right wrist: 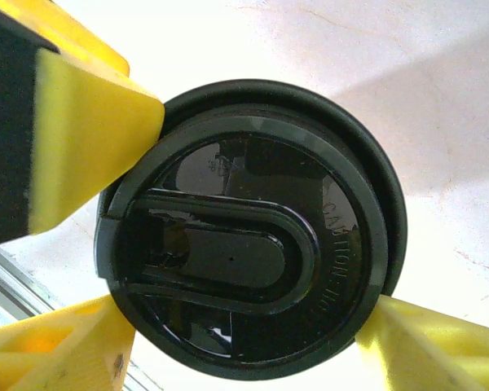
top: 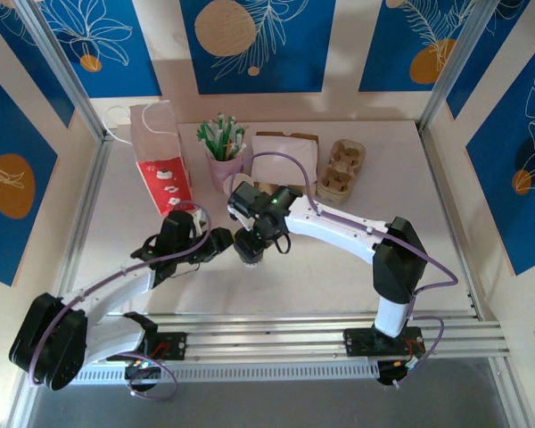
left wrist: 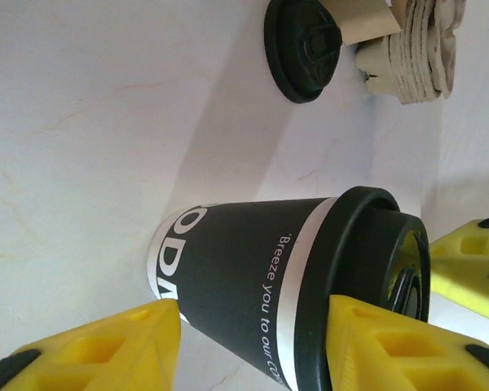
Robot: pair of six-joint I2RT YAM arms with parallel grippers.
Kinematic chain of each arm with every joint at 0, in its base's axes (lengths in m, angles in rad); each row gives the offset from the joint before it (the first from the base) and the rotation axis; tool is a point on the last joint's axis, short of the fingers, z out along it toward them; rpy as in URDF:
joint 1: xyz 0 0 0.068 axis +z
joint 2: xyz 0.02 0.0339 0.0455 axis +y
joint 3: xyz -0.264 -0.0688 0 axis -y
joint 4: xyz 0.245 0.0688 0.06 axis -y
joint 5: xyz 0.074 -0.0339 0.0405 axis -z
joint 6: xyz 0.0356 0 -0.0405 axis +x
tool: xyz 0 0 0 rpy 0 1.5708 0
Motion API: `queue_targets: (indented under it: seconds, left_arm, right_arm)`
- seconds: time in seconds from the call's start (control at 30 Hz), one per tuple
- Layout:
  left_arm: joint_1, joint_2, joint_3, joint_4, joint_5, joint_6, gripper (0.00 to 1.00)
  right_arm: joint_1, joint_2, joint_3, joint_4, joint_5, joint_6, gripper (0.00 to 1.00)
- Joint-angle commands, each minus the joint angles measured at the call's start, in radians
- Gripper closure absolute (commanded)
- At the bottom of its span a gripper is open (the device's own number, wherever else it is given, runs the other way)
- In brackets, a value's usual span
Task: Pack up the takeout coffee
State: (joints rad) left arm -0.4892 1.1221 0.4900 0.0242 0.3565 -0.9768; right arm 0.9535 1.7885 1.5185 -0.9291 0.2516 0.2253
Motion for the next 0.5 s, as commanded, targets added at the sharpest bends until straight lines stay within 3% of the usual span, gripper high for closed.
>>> queue_targets:
  seconds: [0.0,0.27,0.47]
  left_arm:
    - [-0.003,0.013,0.048,-0.207,-0.03,0.051,0.43]
    - [-0.003,0.014,0.137,-0.253,-0.034,0.057,0.31]
    - [-0.003,-0.021,0.188,-0.279,-0.034,0.053,0.3]
  right_arm:
    - [-0.011,0.014,0.0,-0.05,-0.075,0.007,0.29]
    - [-0.012,0.015,0.06,-0.082,-0.076,0.001,0.29]
    - [-0.013,0.017,0.083,-0.086,-0.078,-0.004,0.29]
